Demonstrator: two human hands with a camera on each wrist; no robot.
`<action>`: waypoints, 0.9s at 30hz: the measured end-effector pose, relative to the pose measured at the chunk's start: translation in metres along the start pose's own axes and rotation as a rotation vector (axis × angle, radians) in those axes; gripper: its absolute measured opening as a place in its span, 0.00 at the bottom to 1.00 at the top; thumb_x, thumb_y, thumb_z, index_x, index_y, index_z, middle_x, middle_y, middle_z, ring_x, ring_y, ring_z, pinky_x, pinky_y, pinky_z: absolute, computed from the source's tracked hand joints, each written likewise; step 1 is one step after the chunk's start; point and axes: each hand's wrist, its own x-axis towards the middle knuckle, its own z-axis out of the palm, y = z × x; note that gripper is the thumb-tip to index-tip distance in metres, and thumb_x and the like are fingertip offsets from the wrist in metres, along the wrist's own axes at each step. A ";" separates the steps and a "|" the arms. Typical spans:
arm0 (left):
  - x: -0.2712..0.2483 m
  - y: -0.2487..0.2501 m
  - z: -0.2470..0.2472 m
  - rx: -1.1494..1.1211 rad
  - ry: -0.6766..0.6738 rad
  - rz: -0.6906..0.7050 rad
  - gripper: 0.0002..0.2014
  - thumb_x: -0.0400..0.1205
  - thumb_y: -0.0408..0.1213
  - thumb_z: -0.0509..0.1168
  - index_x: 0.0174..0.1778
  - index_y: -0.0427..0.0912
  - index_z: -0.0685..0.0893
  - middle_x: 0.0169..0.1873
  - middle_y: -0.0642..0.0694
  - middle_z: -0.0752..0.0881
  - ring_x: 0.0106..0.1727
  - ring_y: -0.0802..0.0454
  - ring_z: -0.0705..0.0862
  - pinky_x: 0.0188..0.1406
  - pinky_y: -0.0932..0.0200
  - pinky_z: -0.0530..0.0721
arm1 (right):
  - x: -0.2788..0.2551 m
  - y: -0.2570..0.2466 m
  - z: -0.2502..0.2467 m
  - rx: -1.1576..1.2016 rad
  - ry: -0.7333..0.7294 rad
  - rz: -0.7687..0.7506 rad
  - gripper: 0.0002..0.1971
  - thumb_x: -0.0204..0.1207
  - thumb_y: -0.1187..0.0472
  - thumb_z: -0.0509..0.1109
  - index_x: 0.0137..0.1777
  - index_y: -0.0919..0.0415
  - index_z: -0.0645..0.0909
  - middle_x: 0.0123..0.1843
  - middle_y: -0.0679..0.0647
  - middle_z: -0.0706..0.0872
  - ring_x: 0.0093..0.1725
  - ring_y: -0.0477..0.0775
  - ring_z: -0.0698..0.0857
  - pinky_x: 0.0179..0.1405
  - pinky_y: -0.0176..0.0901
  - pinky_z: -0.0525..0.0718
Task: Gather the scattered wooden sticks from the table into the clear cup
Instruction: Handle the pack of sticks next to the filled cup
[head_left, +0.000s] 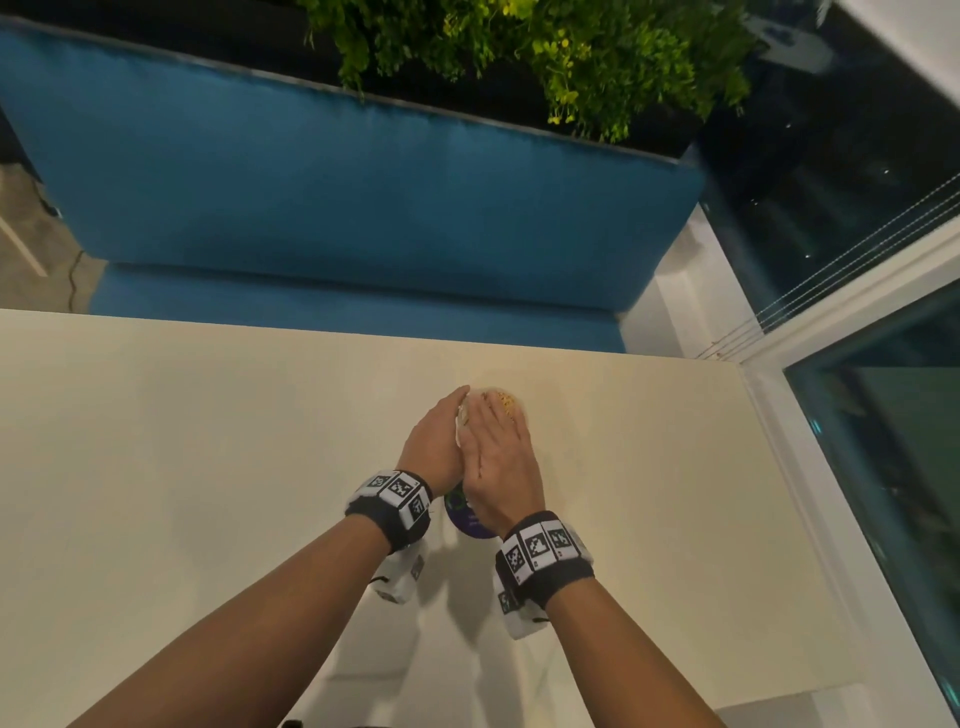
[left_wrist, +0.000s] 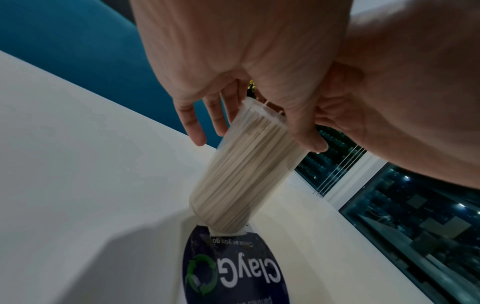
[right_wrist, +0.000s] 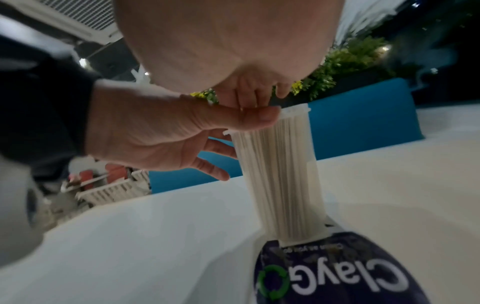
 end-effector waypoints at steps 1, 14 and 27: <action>-0.001 0.001 0.000 -0.004 0.002 -0.007 0.27 0.87 0.45 0.61 0.84 0.49 0.67 0.80 0.48 0.75 0.78 0.47 0.77 0.79 0.44 0.74 | 0.000 0.000 0.001 0.018 0.027 0.009 0.29 0.93 0.50 0.44 0.89 0.62 0.64 0.90 0.56 0.63 0.91 0.50 0.53 0.90 0.57 0.50; -0.004 -0.010 0.000 0.048 -0.102 -0.028 0.48 0.77 0.50 0.73 0.88 0.50 0.52 0.85 0.48 0.66 0.82 0.47 0.71 0.80 0.41 0.73 | -0.003 0.002 0.007 0.066 -0.064 0.109 0.31 0.92 0.48 0.42 0.91 0.62 0.57 0.92 0.54 0.57 0.91 0.47 0.48 0.91 0.51 0.43; -0.202 -0.149 -0.052 0.570 -0.020 0.203 0.13 0.79 0.41 0.59 0.52 0.51 0.88 0.53 0.53 0.87 0.51 0.48 0.86 0.49 0.54 0.84 | -0.113 -0.060 0.054 0.351 -0.265 -0.171 0.16 0.80 0.67 0.65 0.66 0.58 0.84 0.66 0.50 0.85 0.67 0.53 0.80 0.70 0.51 0.79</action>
